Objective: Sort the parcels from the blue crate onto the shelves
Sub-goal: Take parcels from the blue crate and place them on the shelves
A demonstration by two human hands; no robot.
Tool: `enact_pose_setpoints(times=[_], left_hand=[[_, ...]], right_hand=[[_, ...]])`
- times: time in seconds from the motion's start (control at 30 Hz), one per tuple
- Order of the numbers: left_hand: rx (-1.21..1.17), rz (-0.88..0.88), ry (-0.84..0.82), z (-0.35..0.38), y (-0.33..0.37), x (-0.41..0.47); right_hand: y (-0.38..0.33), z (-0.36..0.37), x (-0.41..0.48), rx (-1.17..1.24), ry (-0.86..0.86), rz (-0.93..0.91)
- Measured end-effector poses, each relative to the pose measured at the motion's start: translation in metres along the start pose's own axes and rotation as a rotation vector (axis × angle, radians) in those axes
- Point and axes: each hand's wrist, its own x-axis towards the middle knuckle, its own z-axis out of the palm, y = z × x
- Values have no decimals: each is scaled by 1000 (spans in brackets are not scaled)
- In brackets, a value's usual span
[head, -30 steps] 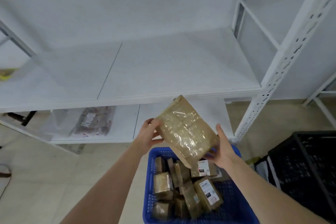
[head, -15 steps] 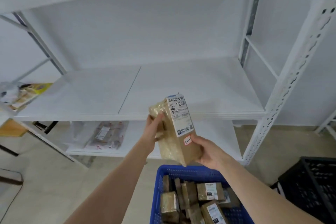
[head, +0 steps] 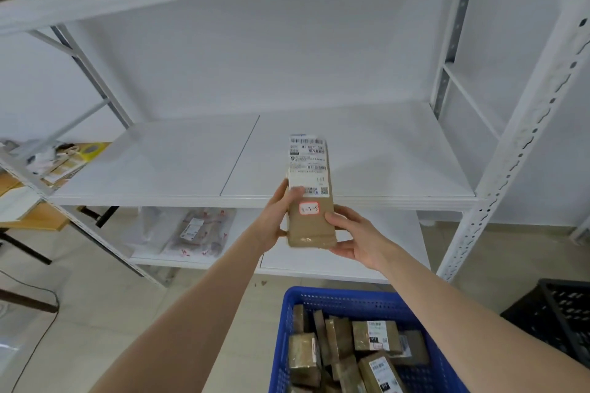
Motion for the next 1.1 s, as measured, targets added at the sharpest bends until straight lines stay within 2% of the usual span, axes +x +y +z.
enact_pose_setpoints(times=[0.13,0.23,0.37,0.47,0.6,0.7,0.83,1.1], left_hand=[[88,29,34,4,17,-3],[42,41,105,4,26,-2],[2,78,145,6,34,-1],[42,118,144,13,43,-6],[187,308,252,13,77,-2],[199,411,368,8,111,2],[291,408,353,-3,136,4],[225,435,363,-3,143,-10]], right_hand=[[-13,9,0,38,-6,3],[-21,10,0,146,-36,4],[-28,13,-3,301,-146,-58],[-33,17,-9,384,-160,-110],[-36,17,-14,331,-165,-132],[-37,20,-18,288,-207,-141],[-40,26,-23,240,-212,-161],[-42,32,-37,191,-89,-192]])
